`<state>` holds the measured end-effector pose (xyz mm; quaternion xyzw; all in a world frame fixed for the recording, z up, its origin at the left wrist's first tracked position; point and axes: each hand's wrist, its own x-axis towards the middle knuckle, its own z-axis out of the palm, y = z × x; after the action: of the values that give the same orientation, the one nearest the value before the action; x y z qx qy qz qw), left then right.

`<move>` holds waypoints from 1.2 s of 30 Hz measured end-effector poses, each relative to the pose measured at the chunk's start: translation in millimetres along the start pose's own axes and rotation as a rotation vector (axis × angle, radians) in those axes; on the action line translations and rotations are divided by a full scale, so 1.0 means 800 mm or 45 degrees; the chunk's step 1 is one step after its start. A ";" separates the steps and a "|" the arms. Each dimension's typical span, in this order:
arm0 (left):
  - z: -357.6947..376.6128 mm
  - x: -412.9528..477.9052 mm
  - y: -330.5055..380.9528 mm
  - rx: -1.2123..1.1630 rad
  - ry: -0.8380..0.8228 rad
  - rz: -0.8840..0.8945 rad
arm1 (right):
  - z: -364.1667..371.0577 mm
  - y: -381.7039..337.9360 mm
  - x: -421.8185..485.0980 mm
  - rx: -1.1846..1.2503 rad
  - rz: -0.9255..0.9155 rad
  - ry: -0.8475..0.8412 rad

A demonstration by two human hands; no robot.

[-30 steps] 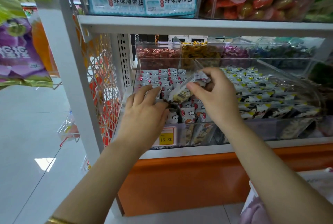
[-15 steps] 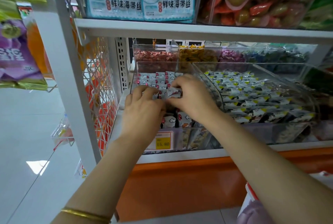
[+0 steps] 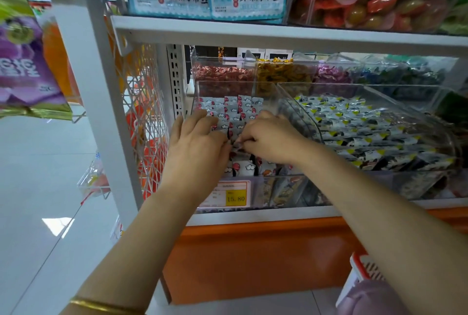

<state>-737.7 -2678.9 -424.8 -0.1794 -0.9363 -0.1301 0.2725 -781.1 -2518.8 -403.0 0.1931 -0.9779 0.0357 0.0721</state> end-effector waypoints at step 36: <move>-0.030 -0.021 0.008 -1.441 0.142 -0.612 | -0.009 -0.022 -0.092 2.612 0.431 0.566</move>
<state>-710.7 -2685.5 -413.9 -0.0731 -0.7207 -0.6736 0.1466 -706.0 -2507.0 -406.8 0.0121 -0.4592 0.8871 0.0461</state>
